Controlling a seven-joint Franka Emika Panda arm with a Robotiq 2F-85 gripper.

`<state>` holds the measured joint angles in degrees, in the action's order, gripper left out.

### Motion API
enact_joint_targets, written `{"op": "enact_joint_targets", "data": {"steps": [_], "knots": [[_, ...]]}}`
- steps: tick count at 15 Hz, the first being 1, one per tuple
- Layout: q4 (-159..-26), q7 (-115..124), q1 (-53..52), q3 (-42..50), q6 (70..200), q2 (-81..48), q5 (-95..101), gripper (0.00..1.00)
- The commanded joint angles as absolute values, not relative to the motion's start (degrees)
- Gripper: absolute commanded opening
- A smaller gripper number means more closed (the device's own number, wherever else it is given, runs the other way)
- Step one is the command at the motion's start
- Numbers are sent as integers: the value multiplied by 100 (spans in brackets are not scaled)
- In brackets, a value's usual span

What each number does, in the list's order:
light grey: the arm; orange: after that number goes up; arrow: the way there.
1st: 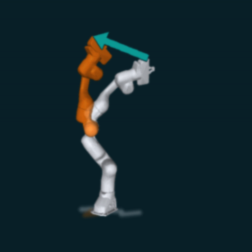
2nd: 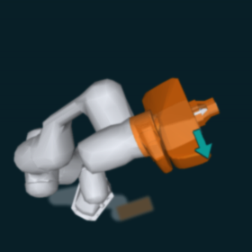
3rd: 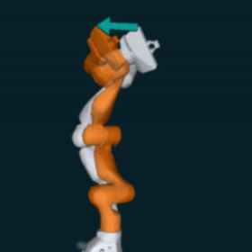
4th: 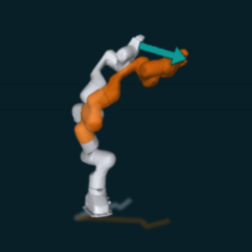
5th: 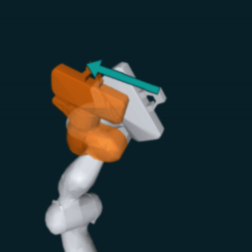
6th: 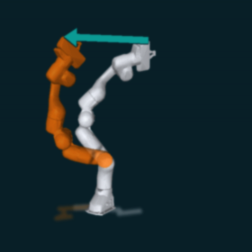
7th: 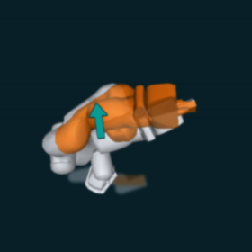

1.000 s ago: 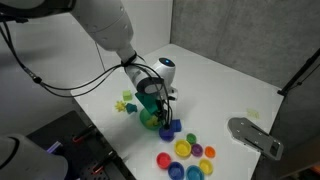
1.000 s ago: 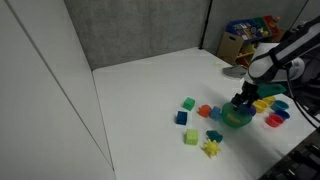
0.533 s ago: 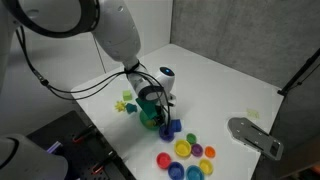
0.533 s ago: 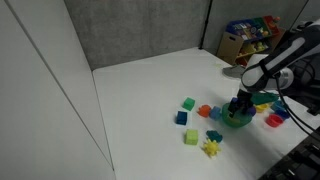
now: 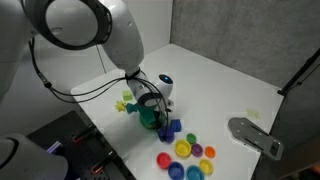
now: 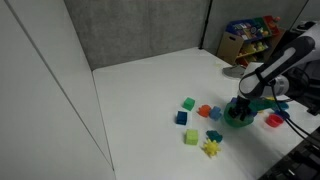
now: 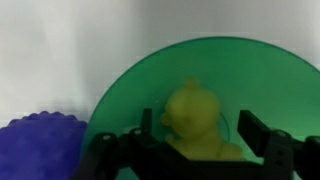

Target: Remove the yellow bear toy from the green bowl and put it on the table

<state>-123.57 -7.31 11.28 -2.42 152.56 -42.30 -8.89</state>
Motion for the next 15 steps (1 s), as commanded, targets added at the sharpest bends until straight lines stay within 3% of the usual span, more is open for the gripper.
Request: {"op": "enact_joint_targets", "data": {"steps": [1, 4, 5, 8, 15], "knots": [[-12227, -833, 1212, -285, 15345, -4337, -886, 58], [-12251, -827, 1192, -283, 15371, -4275, -860, 34], [-12274, -831, 1196, -298, 15335, -4215, -864, 30], [-12365, -811, 1186, -309, 15212, -4015, -868, 22], [-12584, -714, 1119, -245, 14764, -3289, -911, 19]]}}
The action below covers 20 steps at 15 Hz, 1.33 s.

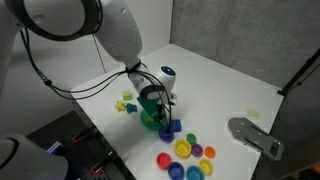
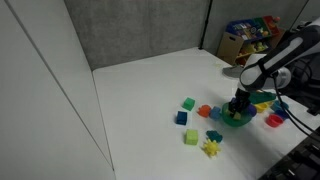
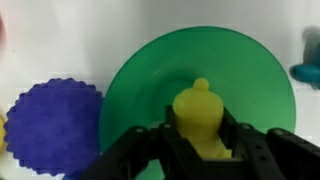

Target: Remove the yellow bear toy from the green bowl and put it on the table

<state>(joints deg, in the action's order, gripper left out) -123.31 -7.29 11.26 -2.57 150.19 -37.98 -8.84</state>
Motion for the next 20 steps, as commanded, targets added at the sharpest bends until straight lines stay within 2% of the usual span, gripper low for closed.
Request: {"op": "enact_joint_targets", "data": {"steps": [1, 10, 11, 16, 20], "knots": [[-12637, -740, 1125, -275, 14686, -3137, -942, 19], [-13137, -1817, 1215, -990, 14241, -2138, -2110, 19], [-13111, -1862, 1166, -991, 14145, -2137, -2185, 62], [-13090, -2071, 1079, -869, 14021, -2150, -2083, 99], [-13126, -1879, 1060, -609, 13767, -1963, -1915, 100]]}}
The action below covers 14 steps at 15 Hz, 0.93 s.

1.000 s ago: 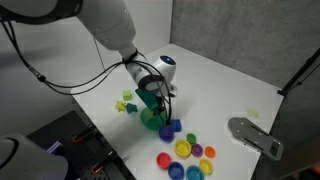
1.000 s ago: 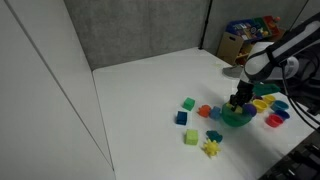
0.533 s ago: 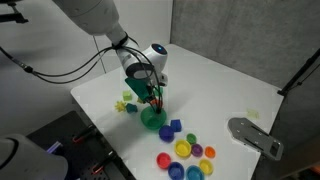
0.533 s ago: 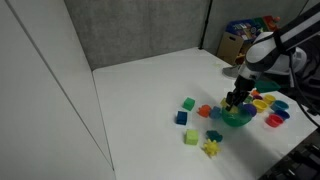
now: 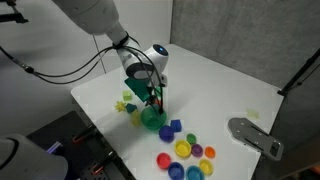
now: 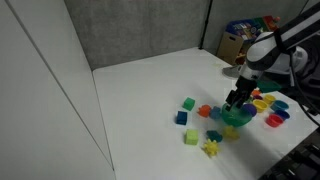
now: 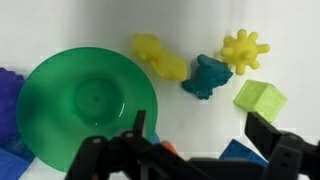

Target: Remove the yellow bear toy from the green bowl and put it on the table

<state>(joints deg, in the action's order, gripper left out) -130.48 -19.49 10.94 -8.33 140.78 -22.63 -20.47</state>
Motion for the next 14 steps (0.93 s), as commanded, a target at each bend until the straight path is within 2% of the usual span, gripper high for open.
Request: {"op": "enact_joint_targets", "data": {"steps": [1, 8, 14], "knots": [[-13121, -1804, 1040, -517, 13702, -1909, -1863, 100], [-13127, -690, 690, 243, 13545, -1409, -666, 100], [-13300, 42, 472, 498, 13190, -574, 354, 100]]}}
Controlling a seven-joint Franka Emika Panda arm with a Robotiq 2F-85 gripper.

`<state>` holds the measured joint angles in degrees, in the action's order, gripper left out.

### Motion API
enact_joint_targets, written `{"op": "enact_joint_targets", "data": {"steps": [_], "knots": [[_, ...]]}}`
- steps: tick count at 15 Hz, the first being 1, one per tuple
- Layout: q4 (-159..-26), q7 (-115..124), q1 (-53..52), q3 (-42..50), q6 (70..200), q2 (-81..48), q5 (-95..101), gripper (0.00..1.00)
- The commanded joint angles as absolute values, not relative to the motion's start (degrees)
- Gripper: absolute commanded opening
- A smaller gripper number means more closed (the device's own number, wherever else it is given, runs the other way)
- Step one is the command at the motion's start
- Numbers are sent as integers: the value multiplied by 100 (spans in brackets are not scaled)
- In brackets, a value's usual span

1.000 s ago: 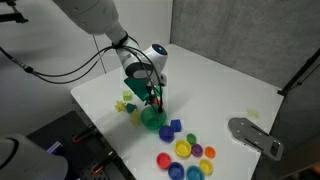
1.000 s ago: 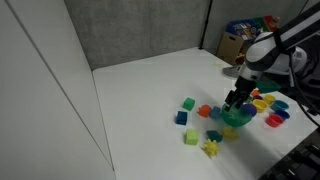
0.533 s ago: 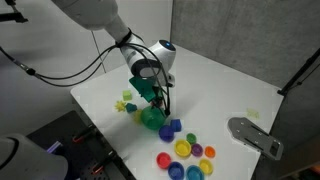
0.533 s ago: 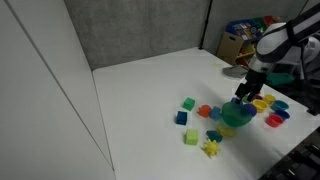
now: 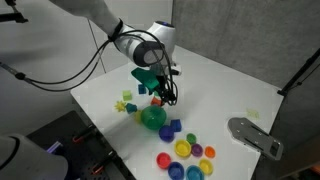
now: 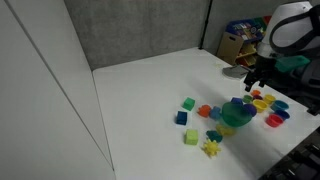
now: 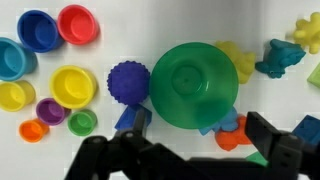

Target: Remove the yellow bear toy from the green bowl and put it on the table

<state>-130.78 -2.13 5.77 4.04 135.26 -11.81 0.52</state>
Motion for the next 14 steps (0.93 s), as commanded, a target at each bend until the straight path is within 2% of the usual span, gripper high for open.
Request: {"op": "enact_joint_targets", "data": {"steps": [1, 8, 14], "knots": [[-13301, 79, 462, 490, 13065, -450, 425, 100], [-13232, -61, 450, 414, 11544, 612, 399, 100], [-13151, -116, 454, 427, 11320, 716, 346, 100]]}}
